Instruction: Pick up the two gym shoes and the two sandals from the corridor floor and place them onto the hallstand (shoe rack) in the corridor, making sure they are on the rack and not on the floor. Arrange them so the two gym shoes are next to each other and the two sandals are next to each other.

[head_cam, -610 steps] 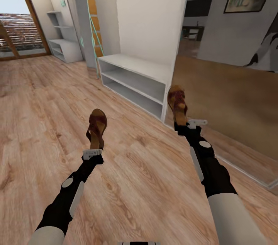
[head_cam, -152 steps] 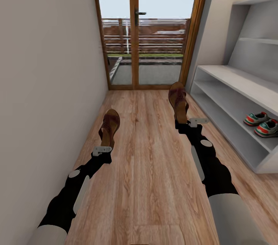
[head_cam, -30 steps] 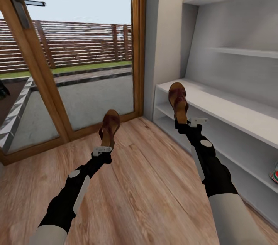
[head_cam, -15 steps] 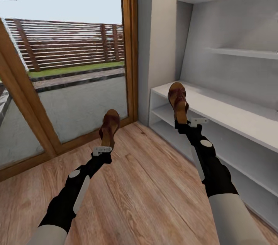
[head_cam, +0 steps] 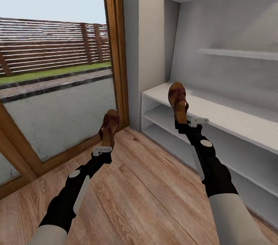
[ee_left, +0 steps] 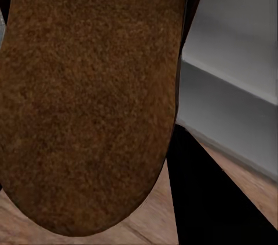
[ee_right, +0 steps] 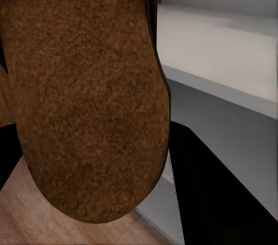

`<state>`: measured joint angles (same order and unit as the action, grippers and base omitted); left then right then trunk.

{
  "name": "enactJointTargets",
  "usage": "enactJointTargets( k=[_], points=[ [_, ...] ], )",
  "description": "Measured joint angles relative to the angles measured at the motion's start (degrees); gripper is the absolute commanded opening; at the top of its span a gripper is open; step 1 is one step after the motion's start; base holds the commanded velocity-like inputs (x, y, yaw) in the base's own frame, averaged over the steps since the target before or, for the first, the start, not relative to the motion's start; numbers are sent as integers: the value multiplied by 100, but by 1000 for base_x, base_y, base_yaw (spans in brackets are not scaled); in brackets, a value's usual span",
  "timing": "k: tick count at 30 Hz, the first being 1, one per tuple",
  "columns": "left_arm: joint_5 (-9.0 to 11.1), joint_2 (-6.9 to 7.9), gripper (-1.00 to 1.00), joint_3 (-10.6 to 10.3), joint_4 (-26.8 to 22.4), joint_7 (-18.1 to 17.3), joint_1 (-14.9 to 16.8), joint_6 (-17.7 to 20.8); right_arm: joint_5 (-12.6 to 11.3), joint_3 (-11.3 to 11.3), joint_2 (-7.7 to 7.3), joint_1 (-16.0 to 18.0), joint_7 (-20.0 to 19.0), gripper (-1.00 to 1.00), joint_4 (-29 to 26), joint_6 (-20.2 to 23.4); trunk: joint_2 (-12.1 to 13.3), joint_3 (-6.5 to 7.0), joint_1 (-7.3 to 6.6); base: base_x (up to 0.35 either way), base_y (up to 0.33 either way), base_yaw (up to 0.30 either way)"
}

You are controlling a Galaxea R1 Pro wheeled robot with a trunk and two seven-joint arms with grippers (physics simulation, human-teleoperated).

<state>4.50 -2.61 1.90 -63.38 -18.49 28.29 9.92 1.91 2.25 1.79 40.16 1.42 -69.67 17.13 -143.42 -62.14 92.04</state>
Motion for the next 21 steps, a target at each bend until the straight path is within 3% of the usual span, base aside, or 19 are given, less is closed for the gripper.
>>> enactJointTargets(
  k=[21],
  points=[
    [0,2,-100,8,0,1,0,0,0,0,0,-4,0,-100,-3,0,0,0,1,265,239,-252]
  ],
)
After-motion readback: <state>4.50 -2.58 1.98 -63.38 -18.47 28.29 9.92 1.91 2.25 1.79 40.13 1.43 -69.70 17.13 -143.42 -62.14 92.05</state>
